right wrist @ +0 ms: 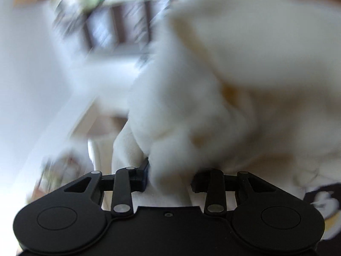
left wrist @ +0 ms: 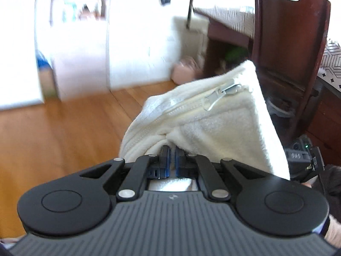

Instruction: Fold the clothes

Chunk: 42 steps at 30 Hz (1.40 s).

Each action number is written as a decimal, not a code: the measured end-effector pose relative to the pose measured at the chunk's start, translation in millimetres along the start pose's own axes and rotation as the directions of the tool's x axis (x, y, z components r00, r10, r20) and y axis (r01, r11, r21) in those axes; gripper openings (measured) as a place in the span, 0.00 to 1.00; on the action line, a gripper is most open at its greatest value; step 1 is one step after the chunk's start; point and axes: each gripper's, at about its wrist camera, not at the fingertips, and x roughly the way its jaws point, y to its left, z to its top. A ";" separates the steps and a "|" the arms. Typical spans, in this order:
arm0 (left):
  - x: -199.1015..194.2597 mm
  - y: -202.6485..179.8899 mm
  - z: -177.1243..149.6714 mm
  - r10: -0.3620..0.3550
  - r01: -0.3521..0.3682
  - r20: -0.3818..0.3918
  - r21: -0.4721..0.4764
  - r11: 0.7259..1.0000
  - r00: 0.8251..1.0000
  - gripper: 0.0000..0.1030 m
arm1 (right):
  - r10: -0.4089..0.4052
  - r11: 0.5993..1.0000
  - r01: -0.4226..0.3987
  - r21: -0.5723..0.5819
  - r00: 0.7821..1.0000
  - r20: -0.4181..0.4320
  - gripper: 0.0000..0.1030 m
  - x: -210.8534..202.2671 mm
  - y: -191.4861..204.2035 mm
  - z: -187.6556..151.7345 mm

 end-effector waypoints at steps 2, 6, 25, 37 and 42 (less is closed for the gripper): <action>-17.2 -0.1 -1.3 0.042 -0.044 0.033 0.053 0.998 0.999 0.06 | -0.140 0.948 0.138 -0.287 0.990 0.015 0.37 14.8 30.1 -6.9; 8.7 12.3 -47.0 0.090 -0.090 -0.049 -0.001 0.996 0.995 0.13 | -0.584 0.327 0.642 -0.693 0.714 0.386 0.38 36.5 54.1 -55.8; 131.6 49.6 -339.8 0.155 -0.145 -0.239 0.058 0.988 0.959 0.44 | -0.820 0.458 0.701 -0.547 0.571 0.046 0.63 -0.4 -92.6 -147.3; 93.3 45.8 -371.1 0.136 -0.112 -0.232 0.113 0.987 0.963 0.51 | -0.891 0.212 0.732 -0.647 0.418 0.181 0.79 -4.4 -138.0 -211.9; 105.4 54.7 -373.9 0.225 -0.186 -0.258 0.168 0.968 0.940 0.51 | -0.887 0.309 0.530 -0.789 0.460 -0.039 0.13 39.9 -160.0 -212.8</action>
